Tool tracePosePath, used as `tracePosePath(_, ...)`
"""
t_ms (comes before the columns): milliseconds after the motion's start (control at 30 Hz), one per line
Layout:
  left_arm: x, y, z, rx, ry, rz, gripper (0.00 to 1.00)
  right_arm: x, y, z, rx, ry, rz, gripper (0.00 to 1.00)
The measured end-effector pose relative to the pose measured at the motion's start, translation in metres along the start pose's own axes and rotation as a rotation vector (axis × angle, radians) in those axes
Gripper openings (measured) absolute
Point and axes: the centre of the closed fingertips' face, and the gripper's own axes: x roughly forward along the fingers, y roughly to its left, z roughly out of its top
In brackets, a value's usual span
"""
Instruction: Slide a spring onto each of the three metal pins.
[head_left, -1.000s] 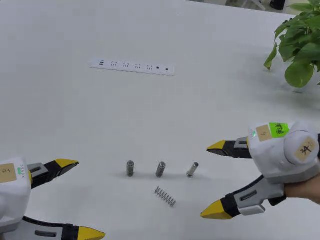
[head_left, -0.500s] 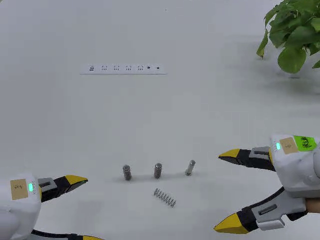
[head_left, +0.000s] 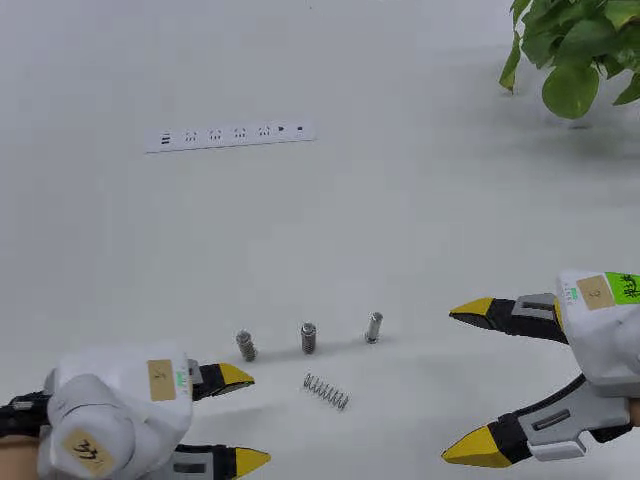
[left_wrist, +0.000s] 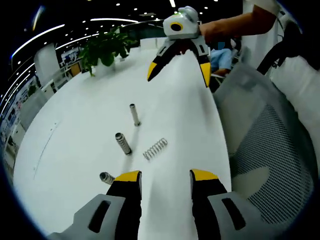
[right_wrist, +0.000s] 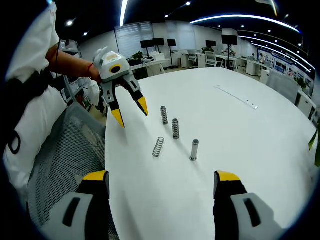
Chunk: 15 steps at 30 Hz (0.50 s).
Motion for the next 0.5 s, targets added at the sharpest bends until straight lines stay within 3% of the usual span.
tracePosePath(100,0.013,0.002,0.006,0.029,0.005,-0.003,0.34,-0.001,0.000,-0.003,0.005,-0.002,-0.002,0.86)
tracePosePath(333,0.039,0.008,0.016,0.053,0.024,0.011,0.34,-0.003,0.000,-0.009,0.028,-0.010,-0.013,0.86)
tracePosePath(500,0.051,0.013,0.014,0.075,0.059,0.017,0.30,-0.004,0.001,-0.014,0.045,-0.015,-0.020,0.86)
